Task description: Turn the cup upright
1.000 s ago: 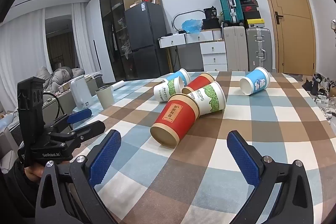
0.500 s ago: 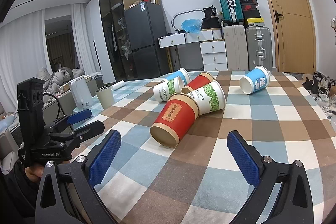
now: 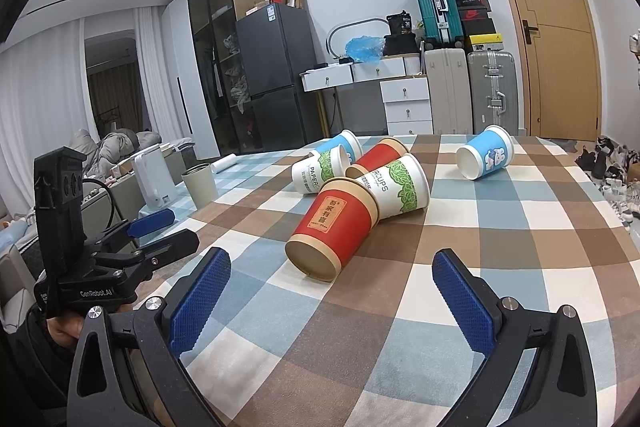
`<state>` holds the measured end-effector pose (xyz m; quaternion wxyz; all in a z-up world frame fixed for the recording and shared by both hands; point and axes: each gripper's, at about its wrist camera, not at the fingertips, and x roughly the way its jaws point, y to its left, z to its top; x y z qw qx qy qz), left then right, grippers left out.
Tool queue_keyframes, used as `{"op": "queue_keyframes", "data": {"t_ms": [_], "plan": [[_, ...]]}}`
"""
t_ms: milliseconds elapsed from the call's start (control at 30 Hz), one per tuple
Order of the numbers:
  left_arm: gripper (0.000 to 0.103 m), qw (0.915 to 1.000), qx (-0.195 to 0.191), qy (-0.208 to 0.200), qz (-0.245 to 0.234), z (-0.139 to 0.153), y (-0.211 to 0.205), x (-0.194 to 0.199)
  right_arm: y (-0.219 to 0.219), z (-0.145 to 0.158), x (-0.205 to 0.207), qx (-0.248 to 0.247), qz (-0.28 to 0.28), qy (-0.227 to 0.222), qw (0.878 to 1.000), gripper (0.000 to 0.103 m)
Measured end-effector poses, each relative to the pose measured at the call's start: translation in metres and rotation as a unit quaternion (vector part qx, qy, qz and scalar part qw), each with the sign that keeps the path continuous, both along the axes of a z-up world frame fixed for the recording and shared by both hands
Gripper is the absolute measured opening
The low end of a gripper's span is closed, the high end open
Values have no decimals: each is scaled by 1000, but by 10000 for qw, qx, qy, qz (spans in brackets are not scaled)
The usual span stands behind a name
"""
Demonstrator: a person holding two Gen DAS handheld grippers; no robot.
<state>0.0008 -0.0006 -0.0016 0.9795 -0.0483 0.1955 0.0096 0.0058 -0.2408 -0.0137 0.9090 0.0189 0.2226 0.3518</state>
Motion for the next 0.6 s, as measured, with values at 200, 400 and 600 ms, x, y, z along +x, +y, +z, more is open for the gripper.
{"op": "queue_keyframes", "data": {"t_ms": [200, 400, 600], "plan": [[102, 10000, -31, 13, -18, 0, -2, -1, -1, 1, 3, -11, -80, 91, 9999, 103], [102, 9999, -131, 91, 19, 0, 0, 0, 3, 0, 3, -147, -177, 91, 9997, 103], [102, 9996, -237, 145, 25, -1, 2, 2, 4, -1, 4, -213, -249, 102, 9994, 103]]}}
